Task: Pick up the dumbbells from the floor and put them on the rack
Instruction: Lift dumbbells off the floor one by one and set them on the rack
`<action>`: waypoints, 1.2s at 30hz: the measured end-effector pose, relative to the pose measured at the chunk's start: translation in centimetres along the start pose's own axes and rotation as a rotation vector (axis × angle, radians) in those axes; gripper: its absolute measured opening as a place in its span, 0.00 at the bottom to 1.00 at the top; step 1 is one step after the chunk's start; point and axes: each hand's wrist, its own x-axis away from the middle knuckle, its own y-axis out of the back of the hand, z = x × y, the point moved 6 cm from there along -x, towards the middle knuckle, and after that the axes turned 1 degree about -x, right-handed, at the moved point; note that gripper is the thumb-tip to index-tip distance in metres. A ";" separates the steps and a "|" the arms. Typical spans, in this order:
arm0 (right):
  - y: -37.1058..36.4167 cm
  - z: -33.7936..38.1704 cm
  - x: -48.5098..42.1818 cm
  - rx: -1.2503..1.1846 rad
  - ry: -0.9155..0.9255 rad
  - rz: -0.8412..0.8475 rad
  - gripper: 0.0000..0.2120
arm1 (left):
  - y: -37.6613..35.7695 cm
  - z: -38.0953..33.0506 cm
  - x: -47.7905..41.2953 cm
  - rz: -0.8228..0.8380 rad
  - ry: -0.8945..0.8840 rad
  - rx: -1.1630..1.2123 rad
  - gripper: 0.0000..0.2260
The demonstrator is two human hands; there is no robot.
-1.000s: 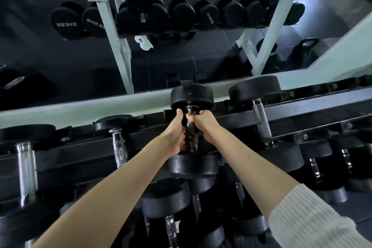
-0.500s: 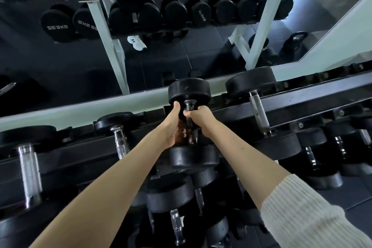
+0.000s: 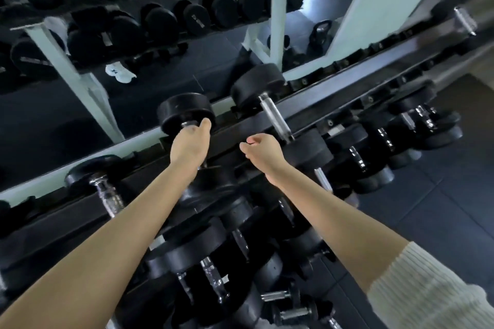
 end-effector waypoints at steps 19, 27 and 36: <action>27.3 -49.1 26.8 -0.304 -0.609 -0.303 0.03 | -39.6 13.9 30.5 0.455 -0.025 -0.303 0.14; 26.0 -65.7 27.7 -0.262 -0.815 -0.284 0.09 | -50.3 27.4 33.7 0.546 0.329 -0.317 0.11; 19.9 -84.9 18.1 0.032 -0.748 -0.098 0.06 | -65.2 48.5 31.5 0.567 0.846 -0.075 0.23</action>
